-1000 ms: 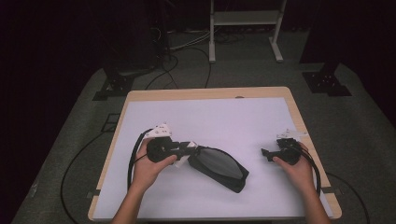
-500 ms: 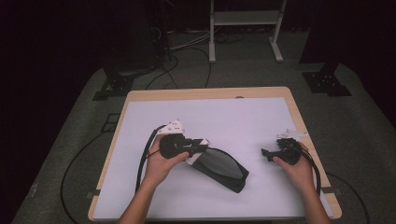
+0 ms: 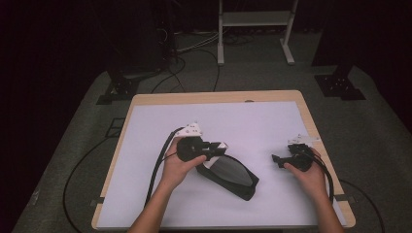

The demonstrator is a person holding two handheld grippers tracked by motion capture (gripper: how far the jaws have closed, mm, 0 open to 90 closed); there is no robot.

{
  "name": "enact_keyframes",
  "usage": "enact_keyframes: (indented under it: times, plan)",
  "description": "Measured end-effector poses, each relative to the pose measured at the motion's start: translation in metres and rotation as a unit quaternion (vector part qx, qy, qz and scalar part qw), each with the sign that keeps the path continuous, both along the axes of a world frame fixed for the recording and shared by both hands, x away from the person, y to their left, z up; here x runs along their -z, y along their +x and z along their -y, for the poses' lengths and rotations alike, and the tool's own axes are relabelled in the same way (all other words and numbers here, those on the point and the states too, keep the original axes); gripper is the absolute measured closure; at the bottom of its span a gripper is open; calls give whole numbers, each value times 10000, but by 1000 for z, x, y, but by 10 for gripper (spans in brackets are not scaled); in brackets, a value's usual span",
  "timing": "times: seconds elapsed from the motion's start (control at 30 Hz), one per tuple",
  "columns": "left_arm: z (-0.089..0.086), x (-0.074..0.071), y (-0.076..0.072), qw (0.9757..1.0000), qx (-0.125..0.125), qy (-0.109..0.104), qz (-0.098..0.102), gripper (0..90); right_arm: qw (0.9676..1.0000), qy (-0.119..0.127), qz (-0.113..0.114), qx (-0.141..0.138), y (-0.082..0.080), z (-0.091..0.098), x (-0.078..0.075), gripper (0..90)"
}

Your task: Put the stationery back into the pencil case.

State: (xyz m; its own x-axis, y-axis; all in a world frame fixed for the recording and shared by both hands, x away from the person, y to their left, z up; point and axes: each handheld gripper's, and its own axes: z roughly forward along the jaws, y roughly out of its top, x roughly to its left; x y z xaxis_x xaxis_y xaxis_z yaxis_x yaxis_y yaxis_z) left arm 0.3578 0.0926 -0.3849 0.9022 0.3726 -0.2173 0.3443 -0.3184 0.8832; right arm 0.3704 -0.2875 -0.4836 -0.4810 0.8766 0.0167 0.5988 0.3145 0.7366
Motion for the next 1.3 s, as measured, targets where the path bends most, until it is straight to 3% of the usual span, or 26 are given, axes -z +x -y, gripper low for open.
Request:
enact_keyframes:
  times: [0.2,1.1,1.3]
  plan:
    - [3,5,3,9999,51,69,70,709,10000,-3,4,-4,0,0,0,166]
    - [16,26,1,9984,236,520,-42,709,10000,-2,6,-5,0,0,0,166]
    - [11,29,-1,9979,218,599,-72,691,10000,-2,5,-5,0,0,0,166]
